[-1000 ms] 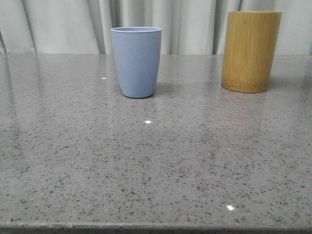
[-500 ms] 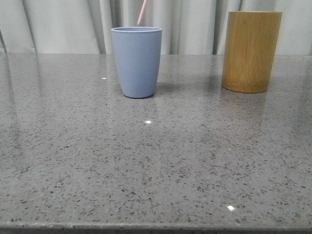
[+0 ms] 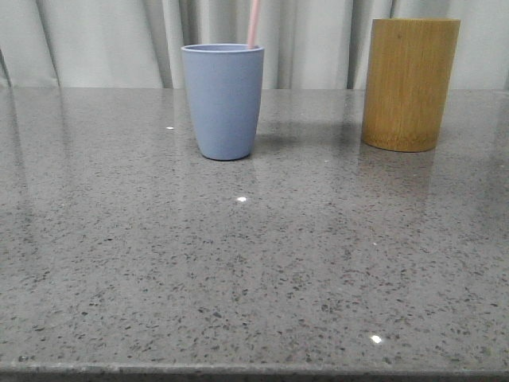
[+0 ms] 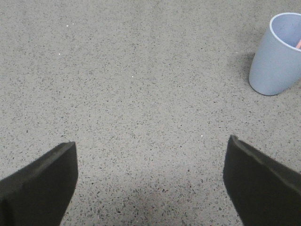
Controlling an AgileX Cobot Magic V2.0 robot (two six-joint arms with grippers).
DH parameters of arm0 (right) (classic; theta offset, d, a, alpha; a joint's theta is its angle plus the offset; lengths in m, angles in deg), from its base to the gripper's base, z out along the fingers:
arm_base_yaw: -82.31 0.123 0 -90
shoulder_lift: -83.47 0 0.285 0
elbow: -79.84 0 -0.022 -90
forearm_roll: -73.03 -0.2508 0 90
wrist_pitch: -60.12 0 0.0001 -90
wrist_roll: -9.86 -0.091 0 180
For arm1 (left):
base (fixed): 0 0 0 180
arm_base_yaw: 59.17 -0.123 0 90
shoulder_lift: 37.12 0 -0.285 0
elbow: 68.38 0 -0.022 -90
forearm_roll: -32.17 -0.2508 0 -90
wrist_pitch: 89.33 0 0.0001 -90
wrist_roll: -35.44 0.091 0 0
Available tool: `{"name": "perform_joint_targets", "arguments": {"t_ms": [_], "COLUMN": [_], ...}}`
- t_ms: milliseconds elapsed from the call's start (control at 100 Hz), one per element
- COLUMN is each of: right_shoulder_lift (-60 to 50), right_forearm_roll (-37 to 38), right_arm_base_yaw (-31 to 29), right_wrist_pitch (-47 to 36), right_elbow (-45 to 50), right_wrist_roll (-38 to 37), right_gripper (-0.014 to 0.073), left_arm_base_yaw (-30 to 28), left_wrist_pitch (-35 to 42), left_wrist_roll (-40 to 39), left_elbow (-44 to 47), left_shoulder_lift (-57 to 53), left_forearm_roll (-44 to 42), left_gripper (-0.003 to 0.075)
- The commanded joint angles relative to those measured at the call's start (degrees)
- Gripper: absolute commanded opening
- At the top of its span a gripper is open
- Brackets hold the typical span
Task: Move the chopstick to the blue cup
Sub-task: 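Lower the pink stick into the blue cup and open the right gripper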
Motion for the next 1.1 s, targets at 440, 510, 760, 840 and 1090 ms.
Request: {"name": "perform_joint_targets", "arguments": {"t_ms": [440,510,760,840,1090], "right_shoulder_lift": [-10.9,-13.7,-24.5,-29.0,-43.8], "right_forearm_roll": [0.9,2.6,11.8,13.6,16.7], "right_arm_base_yaw": [-5.5,-7.1,-11.0,-12.4,-16.0], "right_wrist_pitch": [3.3,5.6,14.9,17.7,23.8], "right_elbow": [-0.8,0.3,8.1,11.7,24.6], "right_wrist_roll": [1.0,1.0,1.0,1.0,1.0], "right_gripper": [0.0456,0.0456,0.0456,0.0456,0.0456], "left_arm_base_yaw": [-0.1,-0.1,-0.1,-0.1,-0.1], "left_wrist_pitch": [4.1,4.1,4.1,4.1,4.1], "left_wrist_roll": [-0.7,-0.7,-0.7,-0.7,-0.7], "left_elbow": [-1.5,-1.5,-1.5,-1.5,-1.5], "left_shoulder_lift": [-0.2,-0.2,-0.2,-0.2,-0.2], "left_forearm_roll": [0.3,0.3,0.3,0.3,0.3], "left_gripper": [0.0608,0.0608,0.0608,0.0608,0.0608]}}
